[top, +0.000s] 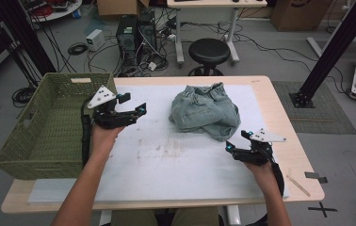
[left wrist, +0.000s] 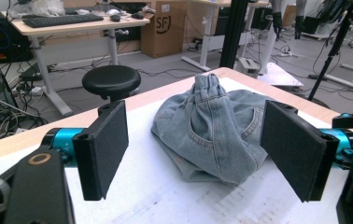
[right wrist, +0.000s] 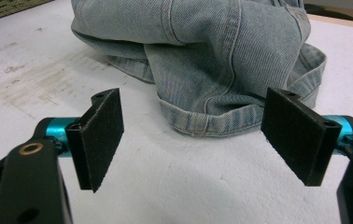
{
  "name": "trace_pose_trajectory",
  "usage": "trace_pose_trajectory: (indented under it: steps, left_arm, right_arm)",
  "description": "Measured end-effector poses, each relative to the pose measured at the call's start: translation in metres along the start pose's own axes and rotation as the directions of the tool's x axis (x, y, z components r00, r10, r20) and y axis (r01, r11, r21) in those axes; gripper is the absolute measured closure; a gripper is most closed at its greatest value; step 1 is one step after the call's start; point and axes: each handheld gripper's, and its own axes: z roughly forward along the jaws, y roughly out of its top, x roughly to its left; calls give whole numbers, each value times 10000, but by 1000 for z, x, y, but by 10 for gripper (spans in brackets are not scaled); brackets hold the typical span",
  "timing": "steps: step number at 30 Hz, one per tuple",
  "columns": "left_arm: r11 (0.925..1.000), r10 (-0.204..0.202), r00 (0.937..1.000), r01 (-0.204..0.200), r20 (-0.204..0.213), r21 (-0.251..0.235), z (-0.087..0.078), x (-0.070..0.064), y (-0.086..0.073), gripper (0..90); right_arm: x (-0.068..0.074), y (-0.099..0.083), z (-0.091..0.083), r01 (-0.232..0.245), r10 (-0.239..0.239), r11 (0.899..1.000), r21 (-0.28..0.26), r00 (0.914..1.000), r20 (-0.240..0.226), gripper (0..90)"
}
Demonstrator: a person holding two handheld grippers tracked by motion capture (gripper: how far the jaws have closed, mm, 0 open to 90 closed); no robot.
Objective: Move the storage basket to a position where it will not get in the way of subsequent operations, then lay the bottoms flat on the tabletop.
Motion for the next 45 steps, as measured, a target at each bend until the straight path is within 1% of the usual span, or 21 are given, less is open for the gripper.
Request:
trace_pose_trajectory:
  steps: [1,3,7,11,16,17,20,22,28,30,31,34,36,37,38,39,41,42,43,44,45]
  left_arm:
    - [10000,0,10000,0,0,0,0,0,0,238]
    - [9999,-74,10000,74,31,77,6,-2,-4,238]
    - [9998,-21,10000,20,31,182,11,-2,-9,238]
    - [9996,-119,9999,117,85,271,14,-1,-16,238]
    - [9995,-101,9999,98,80,306,16,0,-20,241]
    - [9993,-90,9998,84,154,377,18,-1,-22,241]
    - [9992,-109,9998,101,193,388,20,-3,-22,241]
    - [9989,-65,9996,52,267,472,24,-7,-24,241]
    - [9978,-255,9986,226,467,617,34,-12,-26,238]
    - [9970,-288,9979,245,584,737,40,-14,-29,238]
    - [9957,-298,9976,241,626,893,48,-16,-31,238]
    - [9929,-334,9972,254,672,1166,66,-21,-35,238]
    - [9893,-315,9969,209,718,1441,79,-25,-37,238]
    - [9872,-261,9970,143,723,1586,87,-26,-39,241]
    - [9839,-241,9974,117,672,1785,95,-27,-40,241]
    - [9822,-324,9974,197,651,1871,100,-28,-41,241]
    - [9747,-630,9959,474,649,2185,116,-30,-44,241]
    - [9747,-630,9959,474,649,2185,116,-30,-44,242]
    - [9674,-721,9945,513,755,2478,129,-33,-46,251]
    - [9674,-721,9945,513,755,2478,129,-33,-46,271]
    - [9623,-611,9952,382,771,2692,141,-37,-46,292]
  right_arm:
    - [0,0,0,0,0,10000,0,10000,0,214]
    - [1,1,-1,22,-22,10000,-39,10000,-10,214]
    - [2,0,-1,-35,35,10000,-5,10000,-4,214]
    - [1,-1,-2,-43,43,10000,-9,10000,37,214]
    - [-1,-2,-3,-94,94,10000,19,9999,76,214]
    - [-1,-2,-3,-112,112,9999,2,9999,65,214]
    - [-2,-2,-4,-150,150,9999,-8,9998,90,214]
    - [-1,-2,-5,-137,138,9999,-11,9999,86,214]
    - [-2,-3,-5,-171,171,9999,-15,9998,128,214]
    - [-1,-4,-5,-196,196,9998,11,9998,106,214]
    - [-2,-5,-5,-218,217,9997,66,9996,153,214]
    - [-3,-6,-4,-215,212,9997,123,9994,268,214]
    - [-3,-6,-4,-254,249,9996,119,9990,383,216]
    - [-4,-6,-4,-226,223,9997,71,9990,398,217]
    - [-4,-6,-3,-313,309,9995,87,9988,381,224]
    - [-4,-6,-3,-324,321,9994,79,9987,407,247]
    - [-4,-7,0,-334,328,9993,173,9988,362,255]
    - [-4,-7,2,-374,365,9990,243,9987,365,256]
    - [-4,-8,3,-386,376,9989,270,9986,362,264]
    - [-4,-8,3,-386,376,9989,270,9986,362,264]
    - [-3,-8,5,-383,371,9986,362,9988,323,295]
